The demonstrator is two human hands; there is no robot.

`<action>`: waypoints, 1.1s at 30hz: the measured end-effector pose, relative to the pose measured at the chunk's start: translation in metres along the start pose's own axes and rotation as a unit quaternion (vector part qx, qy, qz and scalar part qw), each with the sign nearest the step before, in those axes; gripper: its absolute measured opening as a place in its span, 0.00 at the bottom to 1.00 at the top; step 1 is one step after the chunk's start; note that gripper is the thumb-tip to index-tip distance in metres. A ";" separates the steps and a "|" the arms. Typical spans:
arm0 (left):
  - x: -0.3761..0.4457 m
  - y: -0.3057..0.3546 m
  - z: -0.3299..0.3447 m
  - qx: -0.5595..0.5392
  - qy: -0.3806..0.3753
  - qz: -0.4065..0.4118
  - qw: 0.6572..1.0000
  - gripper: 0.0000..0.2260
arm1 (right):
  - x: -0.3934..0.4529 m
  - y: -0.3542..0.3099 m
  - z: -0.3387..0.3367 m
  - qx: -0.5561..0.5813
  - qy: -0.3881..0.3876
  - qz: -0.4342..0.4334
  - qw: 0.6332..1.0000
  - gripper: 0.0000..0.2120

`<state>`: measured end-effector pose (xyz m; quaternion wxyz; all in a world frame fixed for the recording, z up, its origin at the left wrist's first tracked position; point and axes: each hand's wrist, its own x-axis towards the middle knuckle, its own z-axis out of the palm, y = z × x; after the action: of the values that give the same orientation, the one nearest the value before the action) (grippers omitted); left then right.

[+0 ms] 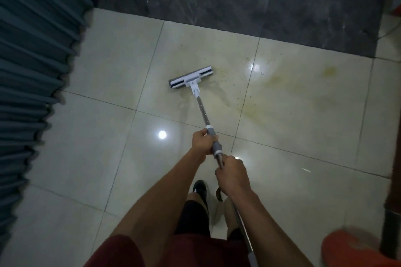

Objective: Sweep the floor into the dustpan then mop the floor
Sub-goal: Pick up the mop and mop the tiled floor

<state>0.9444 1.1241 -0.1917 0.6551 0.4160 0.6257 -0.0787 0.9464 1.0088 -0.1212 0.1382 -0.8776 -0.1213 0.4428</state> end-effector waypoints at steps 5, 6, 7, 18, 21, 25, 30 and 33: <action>0.025 0.037 0.012 -0.038 0.016 -0.023 0.999 0.14 | 0.035 -0.023 -0.022 -0.013 0.002 -0.004 1.000 0.13; 0.031 0.043 0.013 -0.044 0.015 -0.031 0.998 0.16 | 0.041 -0.027 -0.026 -0.020 0.001 -0.003 1.000 0.12; 0.036 0.049 0.014 -0.046 0.015 -0.036 0.998 0.16 | 0.046 -0.031 -0.030 -0.027 0.000 -0.004 1.000 0.12; 0.118 0.156 -0.021 -0.058 0.025 -0.009 0.998 0.24 | 0.133 -0.136 -0.050 -0.015 0.010 -0.014 1.000 0.10; 0.154 0.200 -0.040 -0.063 0.018 -0.007 0.998 0.25 | 0.167 -0.185 -0.056 -0.021 0.022 -0.013 0.999 0.10; 0.201 0.262 -0.070 -0.057 0.012 0.007 0.998 0.25 | 0.217 -0.248 -0.061 -0.023 0.024 -0.015 0.999 0.09; 0.257 0.329 -0.098 -0.045 0.018 0.035 0.998 0.20 | 0.279 -0.314 -0.060 -0.037 0.033 -0.030 0.998 0.07; 0.288 0.360 -0.102 -0.062 0.009 0.042 0.997 0.14 | 0.319 -0.338 -0.065 -0.051 0.054 -0.045 0.996 0.07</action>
<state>1.1511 1.5409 -0.2731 0.6766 0.4009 0.6176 -0.0083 1.1531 1.4218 -0.2034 0.1193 -0.8997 -0.1751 0.3818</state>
